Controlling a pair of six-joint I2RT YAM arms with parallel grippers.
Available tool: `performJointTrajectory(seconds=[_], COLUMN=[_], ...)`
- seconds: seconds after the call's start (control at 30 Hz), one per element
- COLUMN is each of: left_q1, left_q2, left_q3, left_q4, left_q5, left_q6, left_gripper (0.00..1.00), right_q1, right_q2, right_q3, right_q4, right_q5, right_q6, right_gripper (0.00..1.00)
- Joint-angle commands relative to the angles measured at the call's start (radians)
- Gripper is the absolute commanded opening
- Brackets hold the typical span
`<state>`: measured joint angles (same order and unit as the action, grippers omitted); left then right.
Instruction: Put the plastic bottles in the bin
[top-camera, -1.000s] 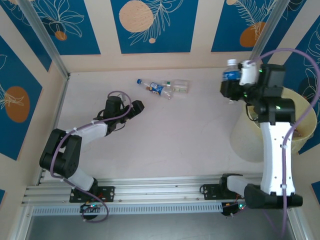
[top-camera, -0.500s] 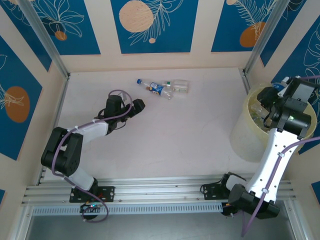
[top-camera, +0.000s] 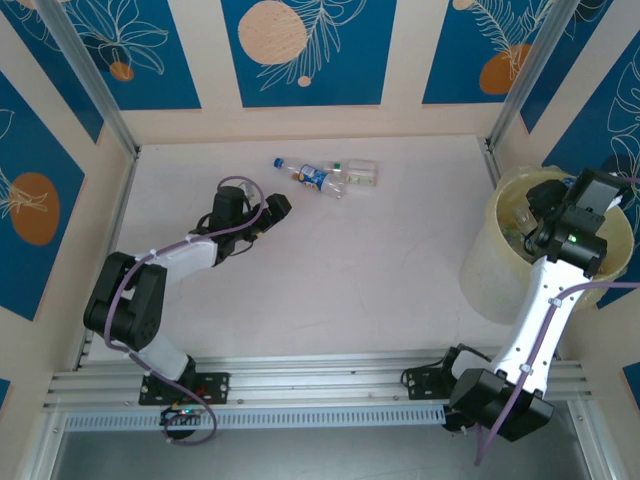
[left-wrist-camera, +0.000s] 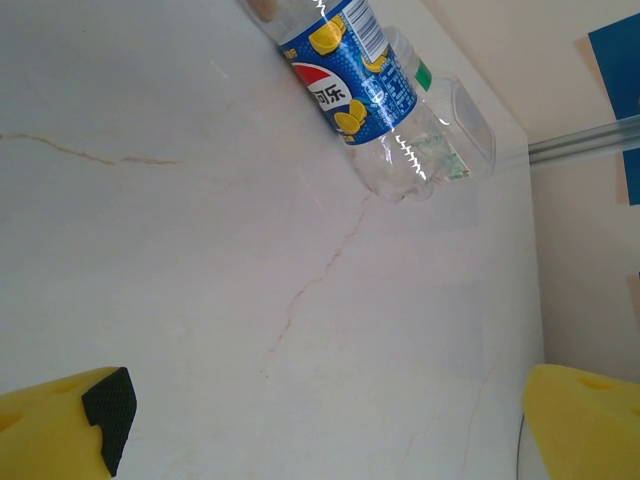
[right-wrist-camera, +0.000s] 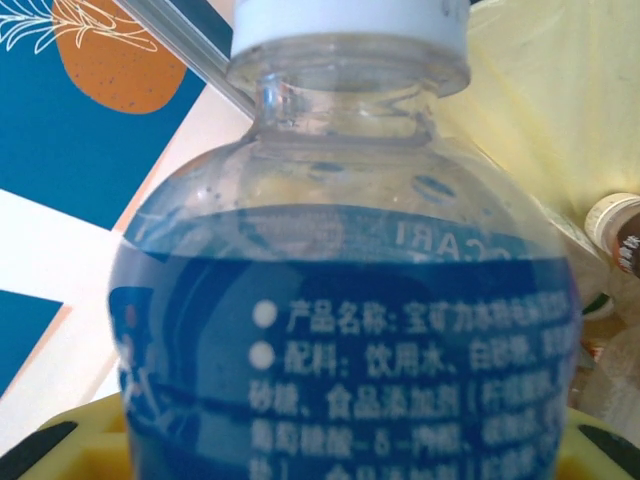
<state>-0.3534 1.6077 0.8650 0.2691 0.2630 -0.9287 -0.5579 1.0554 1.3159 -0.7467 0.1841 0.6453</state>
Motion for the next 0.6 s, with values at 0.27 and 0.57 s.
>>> performJointTrajectory(seconds=[0.27,0.57], left_q1=[0.010,0.007], left_q2=[0.026,0.041], left_q3=[0.049,0.057], left_q4=[-0.019,-0.018], left_q5=[0.035,0.045], left_q6=[-0.032,-0.038], left_gripper=[1.00,1.00], right_q1=[0.030,0.066], right_q2=[0.124,0.088], right_q3=[-0.005,0.036], right_q4=[0.052,0.019], right_q5=[-0.039,0.017], right_q6=[0.055,0.056], right_gripper=[0.78,0.88])
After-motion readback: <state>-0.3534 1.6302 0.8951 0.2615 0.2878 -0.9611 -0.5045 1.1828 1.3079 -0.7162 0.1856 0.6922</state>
